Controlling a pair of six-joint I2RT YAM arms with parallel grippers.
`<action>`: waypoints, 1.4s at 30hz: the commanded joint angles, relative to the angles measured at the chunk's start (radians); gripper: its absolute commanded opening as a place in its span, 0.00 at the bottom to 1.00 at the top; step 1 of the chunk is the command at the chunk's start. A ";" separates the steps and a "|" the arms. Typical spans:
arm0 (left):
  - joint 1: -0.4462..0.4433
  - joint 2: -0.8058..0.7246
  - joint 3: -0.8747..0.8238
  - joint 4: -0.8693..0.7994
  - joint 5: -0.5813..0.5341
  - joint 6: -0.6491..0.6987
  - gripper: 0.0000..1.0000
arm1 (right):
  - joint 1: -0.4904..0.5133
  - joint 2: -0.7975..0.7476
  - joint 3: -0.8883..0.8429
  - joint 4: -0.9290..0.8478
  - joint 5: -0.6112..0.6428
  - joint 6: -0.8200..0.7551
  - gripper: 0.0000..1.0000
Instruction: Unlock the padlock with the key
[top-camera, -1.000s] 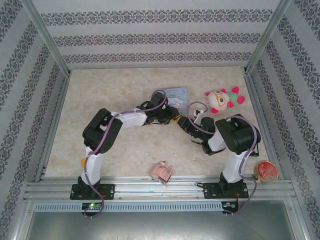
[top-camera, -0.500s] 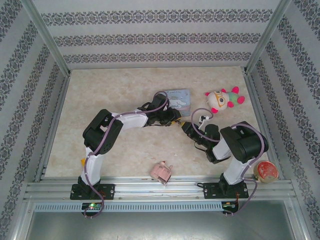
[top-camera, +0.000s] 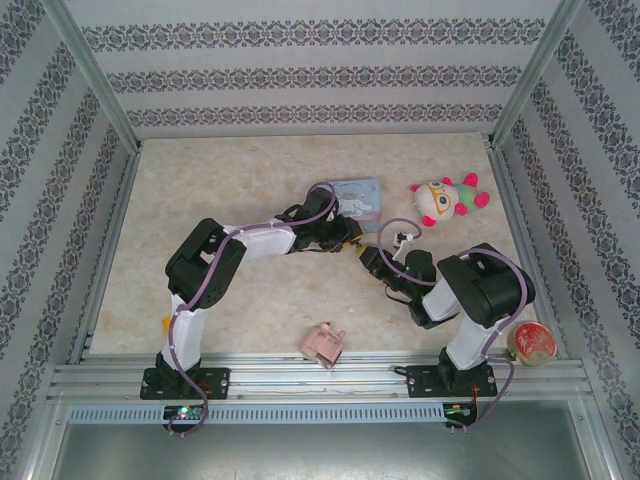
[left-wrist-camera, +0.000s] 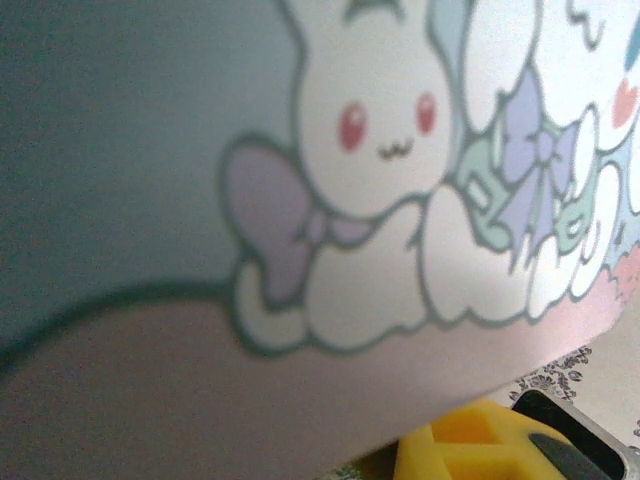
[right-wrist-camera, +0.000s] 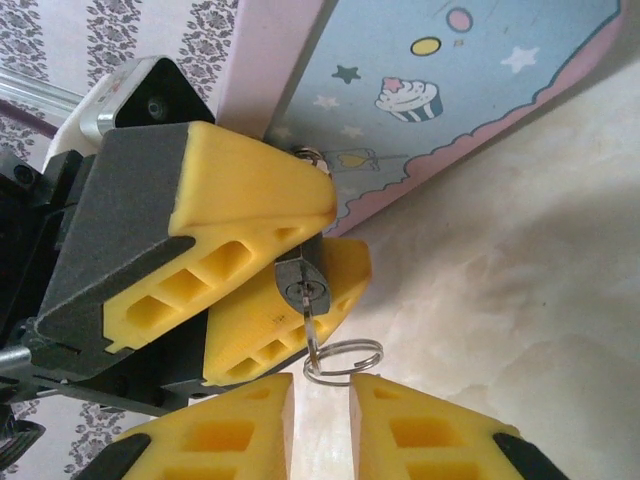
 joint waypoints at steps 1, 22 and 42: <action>-0.004 -0.006 -0.023 -0.029 0.042 -0.025 0.18 | 0.007 0.013 0.027 0.040 0.012 -0.019 0.18; -0.034 -0.022 -0.042 0.000 0.082 -0.026 0.24 | -0.020 0.066 0.177 0.026 -0.015 0.005 0.00; 0.024 -0.142 -0.324 0.459 -0.194 -0.067 0.58 | 0.010 0.117 0.173 0.042 0.047 0.068 0.00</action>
